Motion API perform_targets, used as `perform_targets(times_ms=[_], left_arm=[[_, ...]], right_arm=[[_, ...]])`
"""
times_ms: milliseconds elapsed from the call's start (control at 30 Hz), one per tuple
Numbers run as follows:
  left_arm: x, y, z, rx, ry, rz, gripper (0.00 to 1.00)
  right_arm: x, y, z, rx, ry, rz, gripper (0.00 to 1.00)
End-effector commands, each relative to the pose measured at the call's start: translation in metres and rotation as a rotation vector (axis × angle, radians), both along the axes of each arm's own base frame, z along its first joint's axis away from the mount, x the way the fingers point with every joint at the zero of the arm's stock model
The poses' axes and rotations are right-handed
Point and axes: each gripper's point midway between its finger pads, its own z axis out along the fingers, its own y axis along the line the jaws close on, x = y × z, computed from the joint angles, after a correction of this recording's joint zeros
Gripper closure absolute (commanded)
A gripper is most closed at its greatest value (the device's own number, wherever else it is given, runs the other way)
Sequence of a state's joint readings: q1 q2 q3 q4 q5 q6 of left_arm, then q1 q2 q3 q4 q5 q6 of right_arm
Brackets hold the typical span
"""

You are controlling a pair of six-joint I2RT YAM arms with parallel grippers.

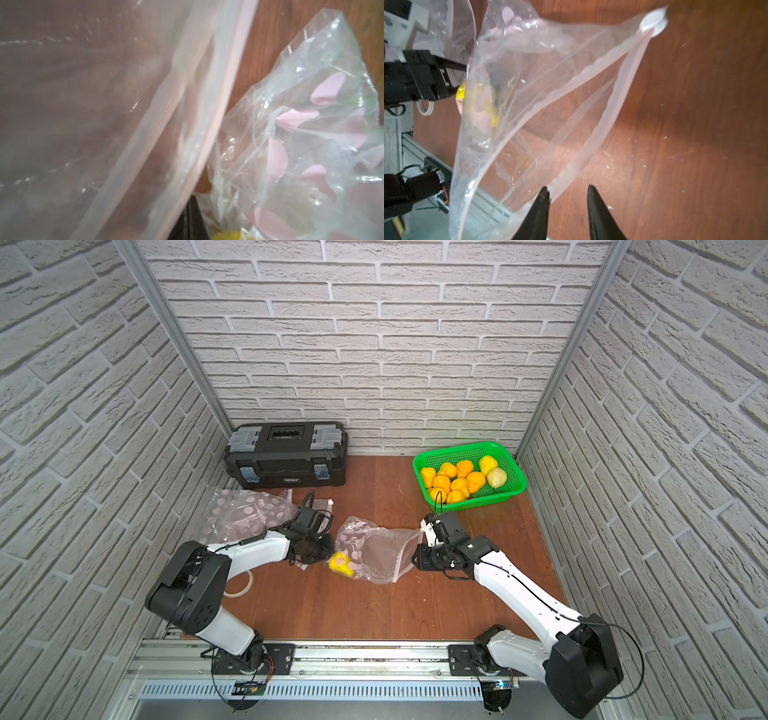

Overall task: Open the zip-top bag and take out the pear
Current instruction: Pick up the pear from the zipper food storage bag.

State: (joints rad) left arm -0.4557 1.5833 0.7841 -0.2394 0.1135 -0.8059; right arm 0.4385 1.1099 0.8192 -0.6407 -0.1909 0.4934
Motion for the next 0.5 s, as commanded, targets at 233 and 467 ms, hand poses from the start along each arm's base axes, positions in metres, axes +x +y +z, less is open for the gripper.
perform_targets(times_ms=[233, 467], left_arm=[[0.018, -0.015, 0.014, 0.0, -0.069, -0.096, 1.0], [0.024, -0.024, 0.012, -0.017, -0.061, -0.119, 1.0]], right_arm=[[0.026, 0.054, -0.011, 0.186, 0.016, 0.121, 0.68], [0.03, 0.079, -0.031, 0.357, -0.025, 0.09, 0.7]])
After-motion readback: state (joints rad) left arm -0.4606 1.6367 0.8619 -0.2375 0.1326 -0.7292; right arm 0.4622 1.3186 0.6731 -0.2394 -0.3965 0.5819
